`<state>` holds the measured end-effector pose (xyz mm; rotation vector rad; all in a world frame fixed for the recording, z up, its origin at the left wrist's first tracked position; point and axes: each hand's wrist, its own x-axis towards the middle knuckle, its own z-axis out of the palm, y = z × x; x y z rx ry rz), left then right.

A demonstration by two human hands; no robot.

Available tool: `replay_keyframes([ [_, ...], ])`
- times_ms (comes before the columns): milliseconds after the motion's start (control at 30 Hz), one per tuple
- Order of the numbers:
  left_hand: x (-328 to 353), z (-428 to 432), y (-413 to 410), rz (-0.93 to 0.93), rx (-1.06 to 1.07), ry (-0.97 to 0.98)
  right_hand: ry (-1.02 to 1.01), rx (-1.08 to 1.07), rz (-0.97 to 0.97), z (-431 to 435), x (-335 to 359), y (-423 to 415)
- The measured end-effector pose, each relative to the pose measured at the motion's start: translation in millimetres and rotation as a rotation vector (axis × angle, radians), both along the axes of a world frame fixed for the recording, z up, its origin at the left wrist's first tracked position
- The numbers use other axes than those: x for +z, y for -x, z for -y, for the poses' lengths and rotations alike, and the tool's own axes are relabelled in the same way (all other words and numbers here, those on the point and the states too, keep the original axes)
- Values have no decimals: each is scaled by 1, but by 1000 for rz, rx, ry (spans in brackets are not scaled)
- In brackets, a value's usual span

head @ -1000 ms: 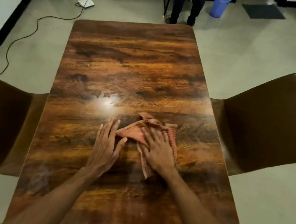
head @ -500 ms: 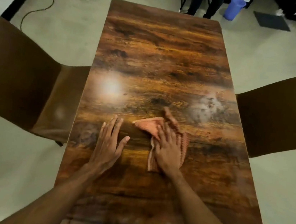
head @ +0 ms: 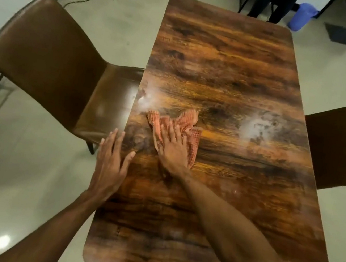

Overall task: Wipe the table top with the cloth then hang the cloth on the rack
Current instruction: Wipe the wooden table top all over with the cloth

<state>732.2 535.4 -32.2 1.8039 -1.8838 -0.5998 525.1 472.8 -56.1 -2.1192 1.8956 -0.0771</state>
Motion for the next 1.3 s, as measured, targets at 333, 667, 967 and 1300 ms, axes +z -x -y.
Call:
replay_keyframes([
  [333,2,-35,66,2,-99,53,13,-593,-68,-120,-12,187],
  [667,4,-96,147,49,-154,8,49,-142,48,-207,-13,180],
  [967,5,-163,133,86,-68,-28,113,-179,101,-260,-18,139],
  [1300,7,-183,19,67,25,-32,110,-404,43,-267,-15,32],
])
